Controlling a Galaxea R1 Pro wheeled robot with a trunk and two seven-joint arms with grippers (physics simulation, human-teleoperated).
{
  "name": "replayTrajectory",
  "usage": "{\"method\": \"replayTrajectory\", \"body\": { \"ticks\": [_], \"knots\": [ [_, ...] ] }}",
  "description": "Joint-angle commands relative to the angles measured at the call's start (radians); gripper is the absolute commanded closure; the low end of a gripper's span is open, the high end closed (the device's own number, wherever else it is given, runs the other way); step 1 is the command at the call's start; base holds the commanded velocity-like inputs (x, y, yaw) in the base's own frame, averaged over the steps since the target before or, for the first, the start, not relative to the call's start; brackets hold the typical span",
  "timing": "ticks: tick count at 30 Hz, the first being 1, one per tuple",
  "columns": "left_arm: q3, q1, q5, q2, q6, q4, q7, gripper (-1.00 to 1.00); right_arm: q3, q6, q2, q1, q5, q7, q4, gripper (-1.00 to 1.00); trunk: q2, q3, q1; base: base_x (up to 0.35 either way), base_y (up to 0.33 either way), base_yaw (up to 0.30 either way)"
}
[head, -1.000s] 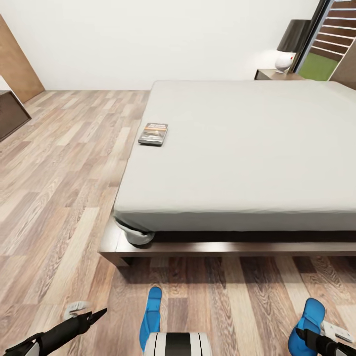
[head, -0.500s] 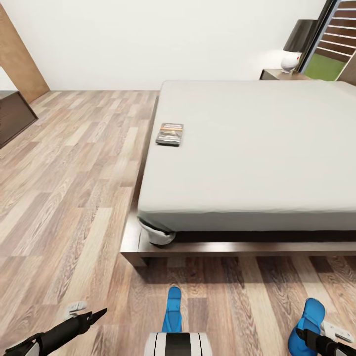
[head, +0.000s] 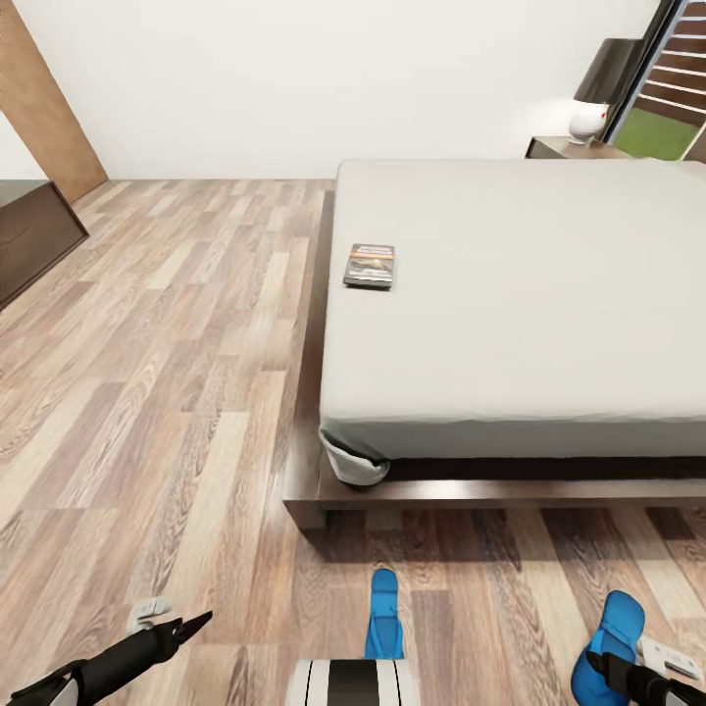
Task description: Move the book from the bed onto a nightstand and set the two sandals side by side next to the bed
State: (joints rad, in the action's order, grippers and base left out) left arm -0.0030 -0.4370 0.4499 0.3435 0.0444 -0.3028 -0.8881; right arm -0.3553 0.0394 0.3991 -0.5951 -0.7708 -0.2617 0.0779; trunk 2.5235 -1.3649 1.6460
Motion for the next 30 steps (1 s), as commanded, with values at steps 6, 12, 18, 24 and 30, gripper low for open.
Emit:
{"method": "replayTrajectory", "body": {
  "ticks": [6,12,18,24,30],
  "knots": [
    [-0.001,0.0,0.005,0.0,0.005,0.0,-0.003,-1.0,-0.008,0.005,-0.001,-0.002,-0.01,-0.008,0.005,1.0,0.0,-0.001,0.0,0.0,0.272,0.0],
    [-0.001,0.0,0.005,0.0,0.005,0.0,-0.003,-1.0,-0.008,0.004,0.0,-0.002,-0.01,-0.008,0.005,1.0,0.0,-0.001,0.0,0.0,0.272,0.0],
    [-0.001,0.0,0.005,0.0,0.005,0.0,-0.003,-1.0,-0.008,0.004,0.0,-0.002,-0.01,-0.008,0.005,1.0,0.0,-0.001,0.0,0.0,0.272,0.0],
    [-0.001,0.0,0.005,0.0,0.005,0.0,-0.003,-1.0,-0.008,0.004,0.0,-0.002,-0.01,-0.008,0.005,1.0,0.0,-0.001,0.0,0.0,0.264,0.0],
    [0.0,0.0,0.005,0.0,0.005,0.001,-0.003,-1.0,-0.009,0.0,0.0,-0.002,-0.009,-0.009,0.004,1.0,0.0,-0.001,0.0,0.0,0.046,0.0]
  ]
}}
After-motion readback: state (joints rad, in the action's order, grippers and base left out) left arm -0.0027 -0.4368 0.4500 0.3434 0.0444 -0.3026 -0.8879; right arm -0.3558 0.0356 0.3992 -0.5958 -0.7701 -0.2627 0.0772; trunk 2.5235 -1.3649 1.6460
